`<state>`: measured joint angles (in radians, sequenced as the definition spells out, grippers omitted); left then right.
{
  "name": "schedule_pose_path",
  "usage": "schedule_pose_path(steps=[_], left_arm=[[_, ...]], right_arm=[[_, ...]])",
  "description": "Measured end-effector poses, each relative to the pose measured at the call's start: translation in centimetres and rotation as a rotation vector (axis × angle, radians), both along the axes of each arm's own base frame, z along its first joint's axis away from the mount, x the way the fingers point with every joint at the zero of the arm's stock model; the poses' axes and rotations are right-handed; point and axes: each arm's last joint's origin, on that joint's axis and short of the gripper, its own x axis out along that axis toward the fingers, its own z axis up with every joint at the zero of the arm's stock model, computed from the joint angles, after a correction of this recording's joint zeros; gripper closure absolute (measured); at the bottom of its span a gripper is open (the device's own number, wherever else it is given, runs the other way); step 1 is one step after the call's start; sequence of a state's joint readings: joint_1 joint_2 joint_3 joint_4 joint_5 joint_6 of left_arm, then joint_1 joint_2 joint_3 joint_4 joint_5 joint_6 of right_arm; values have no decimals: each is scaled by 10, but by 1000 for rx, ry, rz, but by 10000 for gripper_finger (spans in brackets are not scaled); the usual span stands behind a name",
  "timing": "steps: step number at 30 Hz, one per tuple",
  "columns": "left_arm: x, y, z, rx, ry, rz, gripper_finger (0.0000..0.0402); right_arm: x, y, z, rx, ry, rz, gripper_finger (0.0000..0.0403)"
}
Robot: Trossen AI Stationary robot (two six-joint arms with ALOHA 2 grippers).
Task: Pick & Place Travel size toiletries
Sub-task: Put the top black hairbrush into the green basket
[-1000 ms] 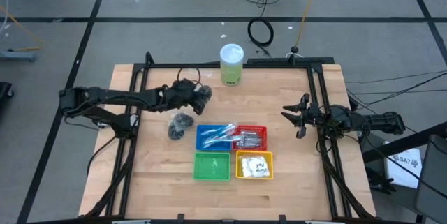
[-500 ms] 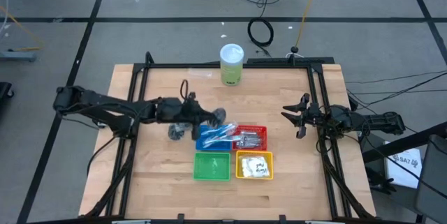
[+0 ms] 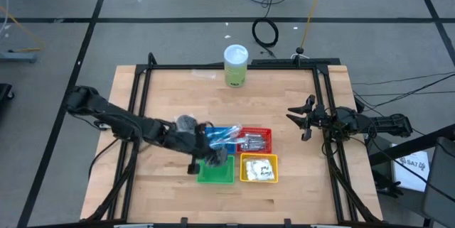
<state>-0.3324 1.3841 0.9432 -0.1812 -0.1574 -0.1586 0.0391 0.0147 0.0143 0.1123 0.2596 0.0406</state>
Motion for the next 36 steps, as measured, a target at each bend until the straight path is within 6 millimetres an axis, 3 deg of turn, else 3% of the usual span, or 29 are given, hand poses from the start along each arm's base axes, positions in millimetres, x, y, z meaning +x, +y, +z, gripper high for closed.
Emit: schedule_pose_path(steps=[5,11,20,30,36], left_arm=[[10,-12,-24,-115,113,-83,401],[17,-14,-36,-206,165,-33,401],[19,-16,-34,-301,167,-46,367],[17,-11,-30,-223,143,-94,317],[5,10,-15,-101,121,84,330]], right_arm=[[0,0,0,0,0,0,293],[0,0,0,0,0,0,293],[0,0,0,0,0,0,293],[0,0,0,0,0,0,293],[0,0,0,0,0,0,293]])
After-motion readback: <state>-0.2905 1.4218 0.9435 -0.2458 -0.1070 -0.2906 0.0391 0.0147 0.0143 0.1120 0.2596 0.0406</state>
